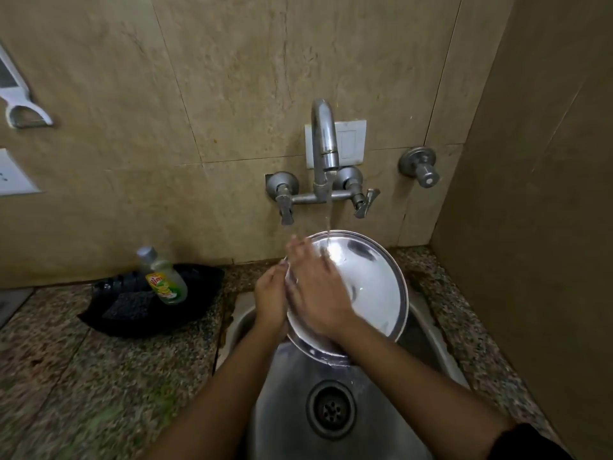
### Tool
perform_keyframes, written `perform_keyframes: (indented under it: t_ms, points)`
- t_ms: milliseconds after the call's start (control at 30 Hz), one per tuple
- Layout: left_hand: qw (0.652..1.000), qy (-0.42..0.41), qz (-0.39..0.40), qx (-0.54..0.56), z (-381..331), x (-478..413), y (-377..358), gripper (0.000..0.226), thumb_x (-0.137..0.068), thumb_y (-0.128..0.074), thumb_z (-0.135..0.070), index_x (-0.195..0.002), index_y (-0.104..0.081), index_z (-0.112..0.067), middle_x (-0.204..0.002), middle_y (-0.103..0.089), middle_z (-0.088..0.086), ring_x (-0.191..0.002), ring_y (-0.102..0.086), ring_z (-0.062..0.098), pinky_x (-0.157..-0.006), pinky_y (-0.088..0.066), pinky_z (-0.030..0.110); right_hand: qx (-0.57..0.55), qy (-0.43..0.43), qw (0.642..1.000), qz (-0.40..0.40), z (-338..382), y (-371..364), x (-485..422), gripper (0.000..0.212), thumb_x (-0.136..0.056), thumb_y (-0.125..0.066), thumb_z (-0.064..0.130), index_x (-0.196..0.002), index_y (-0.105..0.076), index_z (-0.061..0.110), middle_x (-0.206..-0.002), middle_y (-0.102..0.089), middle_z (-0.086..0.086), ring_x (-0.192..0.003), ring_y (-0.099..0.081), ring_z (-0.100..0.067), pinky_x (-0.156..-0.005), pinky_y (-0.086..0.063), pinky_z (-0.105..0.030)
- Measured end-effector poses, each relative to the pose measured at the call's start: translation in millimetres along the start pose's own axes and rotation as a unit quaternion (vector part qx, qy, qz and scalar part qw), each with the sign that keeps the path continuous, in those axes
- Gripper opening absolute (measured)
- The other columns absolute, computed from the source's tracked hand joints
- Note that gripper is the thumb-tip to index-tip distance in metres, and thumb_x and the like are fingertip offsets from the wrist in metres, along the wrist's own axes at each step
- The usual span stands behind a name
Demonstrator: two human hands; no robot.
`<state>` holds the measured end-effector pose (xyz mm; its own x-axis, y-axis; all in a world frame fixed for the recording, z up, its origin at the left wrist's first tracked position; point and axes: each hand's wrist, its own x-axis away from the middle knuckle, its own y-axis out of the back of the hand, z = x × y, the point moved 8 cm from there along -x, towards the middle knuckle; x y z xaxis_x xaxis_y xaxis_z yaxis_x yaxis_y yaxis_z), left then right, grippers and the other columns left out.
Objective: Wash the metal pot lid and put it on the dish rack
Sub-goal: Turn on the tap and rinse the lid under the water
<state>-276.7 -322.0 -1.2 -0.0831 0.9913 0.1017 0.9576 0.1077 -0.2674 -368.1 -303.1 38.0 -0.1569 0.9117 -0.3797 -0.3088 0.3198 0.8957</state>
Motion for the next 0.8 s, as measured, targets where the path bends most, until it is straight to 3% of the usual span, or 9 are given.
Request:
perform_keyframes:
  t_ms: [100,167,300,433,500,633,733,800]
  points:
    - [0.999,-0.040,-0.029,-0.010,-12,-9,13,0.026,-0.095,-0.041,-0.003,-0.083,-0.064,-0.004,-0.067,-0.072,-0.003,-0.064,-0.065,0.002,-0.069,-0.051,0.018,0.012,0.089,0.994,0.065,14,-15,40,0.059,-0.099,-0.025,0.038,-0.152,-0.009,0.019,-0.161,-0.008,0.001,-0.148,-0.002,-0.013,-0.120,-0.003,-0.034]
    - [0.998,-0.034,-0.058,-0.006,-16,-12,26,0.030,-0.094,-0.046,-0.007,-0.069,-0.063,-0.011,-0.056,-0.068,-0.007,-0.055,-0.059,0.004,-0.062,-0.049,0.022,0.042,0.095,0.992,0.072,-10,-18,63,0.060,-0.099,-0.025,0.044,-0.152,-0.010,0.021,-0.161,-0.007,0.003,-0.148,-0.002,-0.012,-0.120,-0.003,-0.037]
    - [0.996,-0.040,-0.074,-0.026,-14,-6,34,0.034,-0.093,-0.051,-0.015,-0.060,-0.060,-0.015,-0.050,-0.059,-0.009,-0.055,-0.050,0.009,-0.061,-0.042,0.028,0.065,-0.033,0.995,0.062,-70,-9,57,0.068,-0.096,-0.020,0.054,-0.152,-0.001,0.021,-0.160,0.004,0.003,-0.148,0.007,-0.012,-0.120,-0.005,-0.041]
    - [0.997,-0.020,-0.072,0.016,-7,-3,28,0.029,-0.095,-0.048,-0.017,-0.072,-0.066,-0.014,-0.058,-0.066,-0.007,-0.063,-0.058,0.013,-0.066,-0.048,0.029,0.061,-0.088,0.994,0.012,-67,3,9,0.073,-0.094,-0.016,0.057,-0.152,0.004,0.016,-0.161,0.006,-0.001,-0.148,0.006,-0.015,-0.121,-0.001,-0.039]
    - [0.998,-0.021,-0.047,0.032,-7,-4,20,0.031,-0.096,-0.044,-0.012,-0.072,-0.064,-0.012,-0.055,-0.066,-0.006,-0.059,-0.059,0.011,-0.065,-0.048,0.029,0.006,-0.039,0.999,0.010,-35,-1,-9,0.073,-0.095,-0.024,0.053,-0.152,0.003,0.015,-0.161,0.008,-0.001,-0.147,0.011,-0.013,-0.121,0.000,-0.038]
    - [0.997,-0.054,-0.045,-0.008,-15,-3,19,0.029,-0.095,-0.043,-0.001,-0.078,-0.064,-0.009,-0.061,-0.068,-0.007,-0.060,-0.063,0.000,-0.068,-0.050,0.018,-0.042,0.115,0.992,0.035,24,-17,12,0.064,-0.098,-0.029,0.040,-0.152,-0.007,0.014,-0.162,-0.003,-0.003,-0.148,0.003,-0.013,-0.121,-0.010,-0.036]
    - [0.995,-0.054,-0.075,-0.025,-18,-5,35,0.029,-0.094,-0.049,-0.008,-0.069,-0.063,-0.012,-0.062,-0.063,-0.002,-0.059,-0.056,0.007,-0.064,-0.047,0.022,-0.013,0.225,0.966,0.127,21,-37,68,0.071,-0.097,-0.034,0.049,-0.152,-0.004,0.016,-0.162,-0.004,-0.002,-0.148,0.004,-0.012,-0.121,-0.006,-0.034]
    - [0.994,-0.038,-0.087,-0.046,-15,-9,44,0.030,-0.093,-0.051,-0.011,-0.064,-0.061,-0.012,-0.061,-0.059,-0.001,-0.057,-0.052,0.008,-0.061,-0.045,0.024,0.004,0.258,0.956,0.137,-4,-38,93,0.070,-0.096,-0.046,0.036,-0.152,-0.009,0.020,-0.161,-0.010,0.002,-0.148,-0.004,-0.011,-0.120,-0.016,-0.035]
